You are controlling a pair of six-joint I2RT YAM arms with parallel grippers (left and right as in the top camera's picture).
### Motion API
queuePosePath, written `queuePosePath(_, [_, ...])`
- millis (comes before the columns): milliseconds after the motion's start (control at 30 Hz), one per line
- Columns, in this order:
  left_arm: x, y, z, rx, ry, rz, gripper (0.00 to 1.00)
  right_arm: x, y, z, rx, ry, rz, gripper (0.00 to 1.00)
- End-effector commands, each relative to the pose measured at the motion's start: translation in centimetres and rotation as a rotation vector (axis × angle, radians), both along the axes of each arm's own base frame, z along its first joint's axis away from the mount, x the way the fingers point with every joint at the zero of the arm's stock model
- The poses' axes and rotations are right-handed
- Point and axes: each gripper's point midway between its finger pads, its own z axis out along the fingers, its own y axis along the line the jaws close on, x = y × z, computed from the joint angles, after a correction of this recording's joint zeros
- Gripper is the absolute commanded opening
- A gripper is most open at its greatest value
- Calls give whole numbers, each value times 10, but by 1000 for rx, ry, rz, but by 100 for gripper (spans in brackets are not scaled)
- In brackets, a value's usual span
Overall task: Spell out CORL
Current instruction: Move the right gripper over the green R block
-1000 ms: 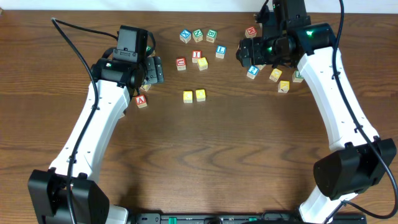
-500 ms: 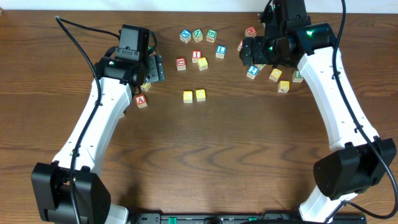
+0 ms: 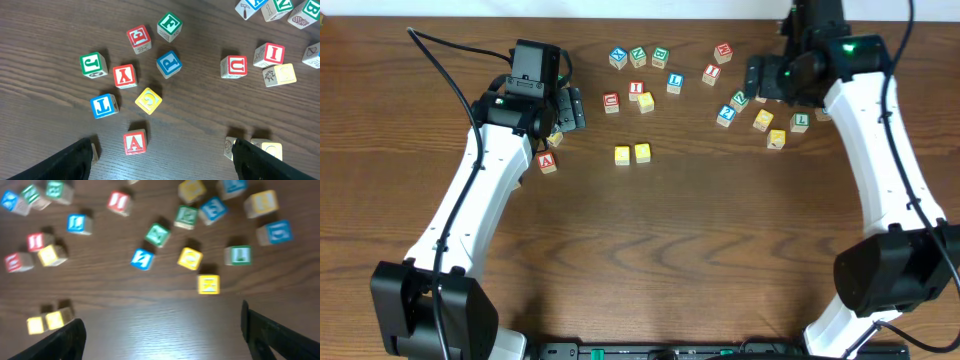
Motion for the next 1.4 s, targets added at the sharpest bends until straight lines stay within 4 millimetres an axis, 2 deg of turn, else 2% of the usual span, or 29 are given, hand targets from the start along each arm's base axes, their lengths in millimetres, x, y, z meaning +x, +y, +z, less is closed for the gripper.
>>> queuePosePath(0, [1, 2, -5, 3, 10, 13, 88, 2, -22, -6, -16, 17, -61, 97])
queuePosePath(367, [0, 2, -5, 3, 12, 13, 88, 3, -59, -6, -72, 13, -33, 98])
queuePosePath(500, [0, 2, -5, 4, 12, 12, 88, 7, -61, -6, -84, -2, -12, 98])
queuePosePath(600, [0, 2, -5, 3, 12, 13, 88, 21, -51, -8, -6, -34, -41, 93])
queuePosePath(667, [1, 2, -5, 3, 10, 13, 88, 30, -43, -17, 32, -39, -51, 91])
queuePosePath(900, [0, 2, -6, 4, 14, 12, 88, 56, -32, -73, 81, 20, -153, 77])
queuePosePath(1033, [0, 2, -6, 4, 16, 12, 88, 66, -19, -99, 87, 39, -145, 73])
queuePosePath(1167, [0, 2, -6, 4, 16, 13, 88, 67, -8, -118, 50, 64, -140, 69])
queuePosePath(1367, [-1, 2, -6, 4, 17, 13, 88, 67, -14, -133, -51, 64, -272, 69])
